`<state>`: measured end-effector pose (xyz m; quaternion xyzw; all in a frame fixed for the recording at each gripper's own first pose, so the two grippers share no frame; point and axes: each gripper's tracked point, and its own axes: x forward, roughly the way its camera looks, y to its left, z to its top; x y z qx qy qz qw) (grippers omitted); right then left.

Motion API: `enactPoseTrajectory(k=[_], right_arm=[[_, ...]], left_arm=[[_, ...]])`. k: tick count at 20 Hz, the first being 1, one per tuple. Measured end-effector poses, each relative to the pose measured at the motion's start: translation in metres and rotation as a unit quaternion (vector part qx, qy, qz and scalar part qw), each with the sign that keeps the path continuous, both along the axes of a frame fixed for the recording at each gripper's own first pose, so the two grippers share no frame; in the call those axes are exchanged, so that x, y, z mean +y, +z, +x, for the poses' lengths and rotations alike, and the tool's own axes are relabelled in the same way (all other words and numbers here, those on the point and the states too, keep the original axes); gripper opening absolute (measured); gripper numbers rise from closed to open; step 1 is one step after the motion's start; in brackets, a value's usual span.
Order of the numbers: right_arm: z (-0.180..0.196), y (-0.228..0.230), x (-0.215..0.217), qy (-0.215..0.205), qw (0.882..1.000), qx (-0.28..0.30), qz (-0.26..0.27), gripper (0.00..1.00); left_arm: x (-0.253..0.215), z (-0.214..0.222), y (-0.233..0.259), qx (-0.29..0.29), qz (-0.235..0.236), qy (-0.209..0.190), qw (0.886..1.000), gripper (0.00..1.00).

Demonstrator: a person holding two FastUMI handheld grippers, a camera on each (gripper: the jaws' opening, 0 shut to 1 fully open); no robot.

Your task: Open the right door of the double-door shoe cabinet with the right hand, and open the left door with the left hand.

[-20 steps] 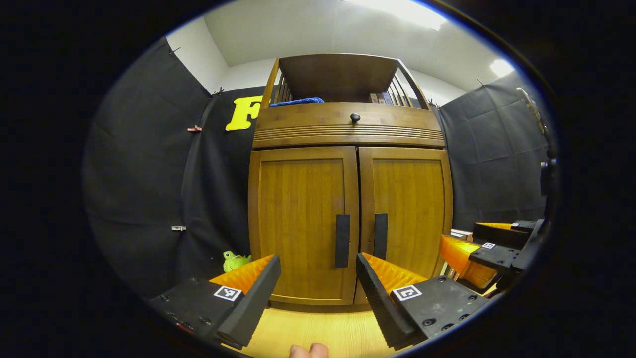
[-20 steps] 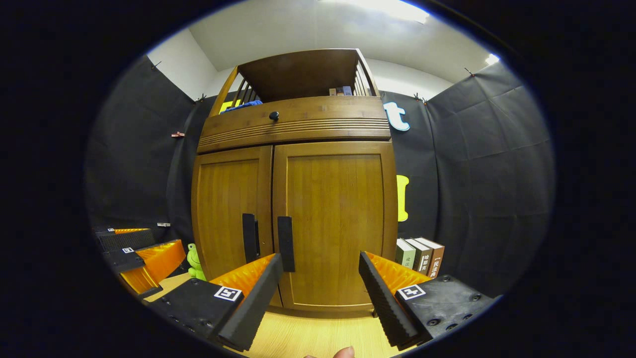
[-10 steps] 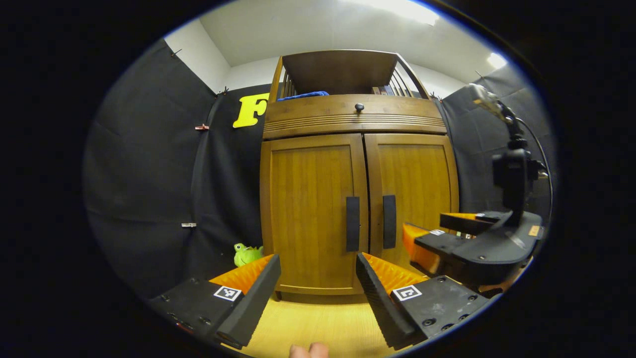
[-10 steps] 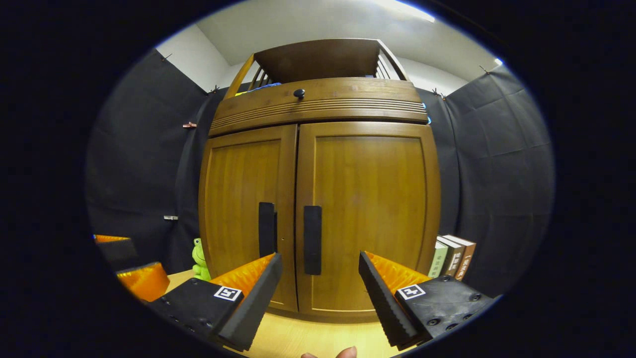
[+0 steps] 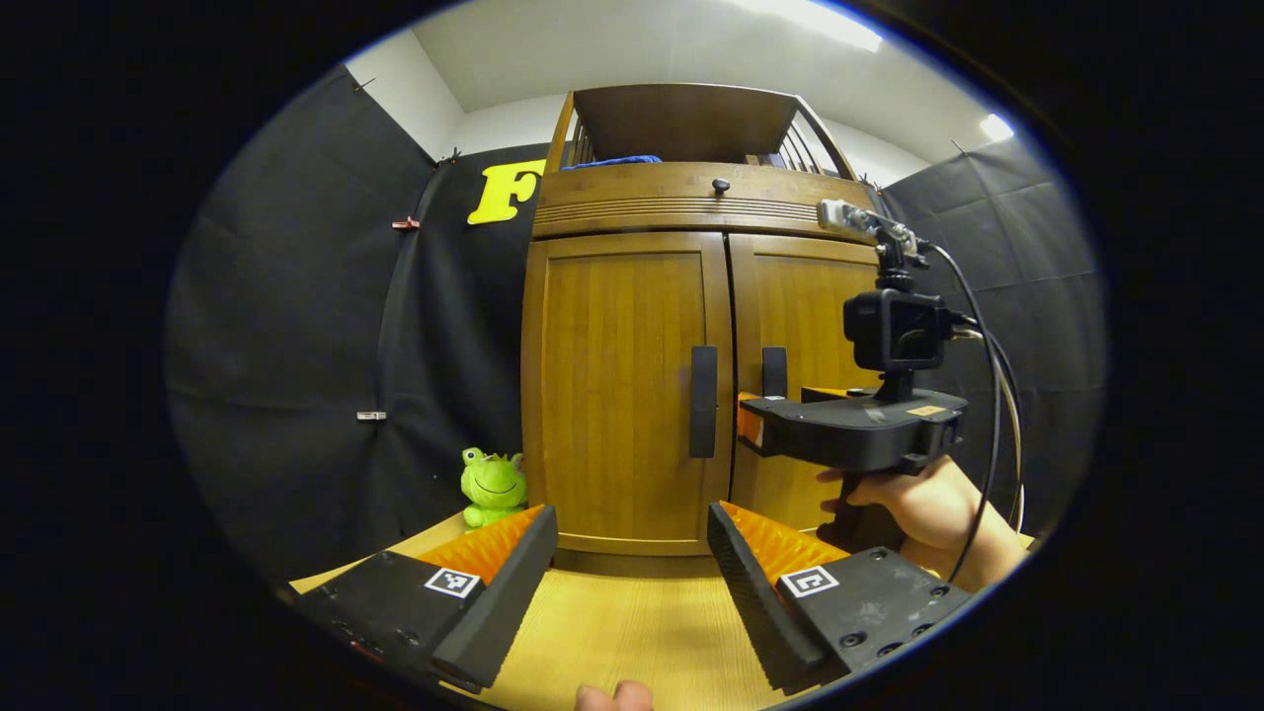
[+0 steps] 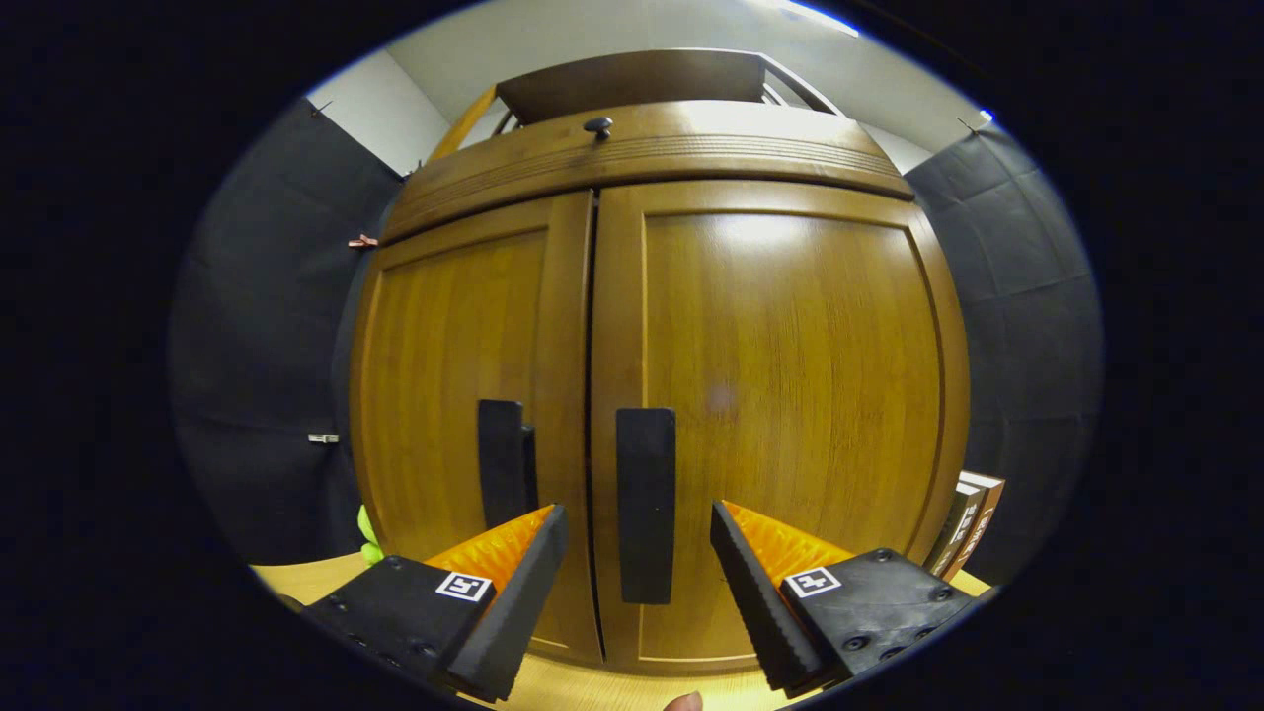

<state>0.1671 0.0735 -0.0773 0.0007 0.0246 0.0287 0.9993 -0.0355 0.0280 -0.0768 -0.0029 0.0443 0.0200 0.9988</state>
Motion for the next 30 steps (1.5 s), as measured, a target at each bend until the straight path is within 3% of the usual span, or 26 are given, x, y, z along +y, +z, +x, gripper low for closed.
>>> enactPoseTrajectory(k=[2, 3, 4, 5, 6, 9, 11, 12, 13, 15, 16, 18, 19, 30], right_arm=[[0.014, -0.008, 0.001, 0.002, 1.000, 0.005, 0.007, 0.92], [0.019, -0.007, 0.002, 0.000, 1.000, 0.003, 0.006, 0.68], [0.023, -0.007, -0.002, -0.007, 1.000, 0.002, -0.003, 0.70], [0.023, -0.009, -0.005, -0.014, 1.000, 0.003, -0.014, 0.60], [0.026, -0.014, 0.001, -0.003, 1.000, 0.002, -0.013, 0.62], [0.022, -0.012, 0.003, 0.005, 1.000, 0.007, -0.004, 0.37], [0.021, -0.011, 0.003, 0.005, 1.000, 0.011, 0.009, 0.31], [0.019, -0.011, 0.003, 0.009, 1.000, 0.011, 0.003, 0.19], [0.016, -0.011, 0.003, 0.013, 1.000, 0.013, -0.001, 0.24], [0.007, -0.010, 0.003, 0.022, 1.000, 0.017, 0.006, 0.19], [0.001, -0.010, 0.003, 0.028, 0.999, 0.020, 0.011, 0.24], [-0.014, -0.007, 0.001, 0.039, 0.999, 0.022, 0.015, 0.19], [-0.021, -0.005, -0.001, 0.043, 0.999, 0.022, 0.019, 0.24], [-0.112, 0.016, -0.038, 0.090, 0.995, 0.012, 0.043, 0.24]], left_arm=[[0.002, 0.001, 0.001, -0.002, -0.003, 0.000, 1.000, 0.94], [0.003, 0.001, 0.000, -0.002, -0.005, 0.001, 1.000, 0.95], [0.005, 0.002, 0.001, -0.003, -0.006, 0.002, 1.000, 0.94], [0.006, 0.001, 0.001, -0.003, -0.007, 0.004, 1.000, 0.94], [0.007, 0.002, 0.001, -0.003, -0.008, 0.005, 1.000, 0.95], [0.009, 0.001, -0.001, 0.000, -0.008, 0.008, 1.000, 0.94], [0.006, 0.001, -0.001, 0.000, -0.007, 0.007, 1.000, 0.93], [0.005, 0.001, 0.000, 0.001, -0.008, 0.006, 1.000, 0.95], [0.003, 0.000, 0.000, -0.001, -0.009, 0.004, 1.000, 0.95], [0.002, -0.001, 0.002, -0.001, -0.010, 0.004, 1.000, 0.95], [0.003, -0.002, 0.002, -0.001, -0.011, 0.005, 1.000, 0.93], [0.001, -0.002, 0.005, -0.002, -0.012, 0.007, 1.000, 0.93], [0.001, -0.003, 0.004, -0.002, -0.012, 0.008, 1.000, 0.93], [-0.013, -0.002, 0.007, 0.001, -0.006, 0.010, 1.000, 0.93]])
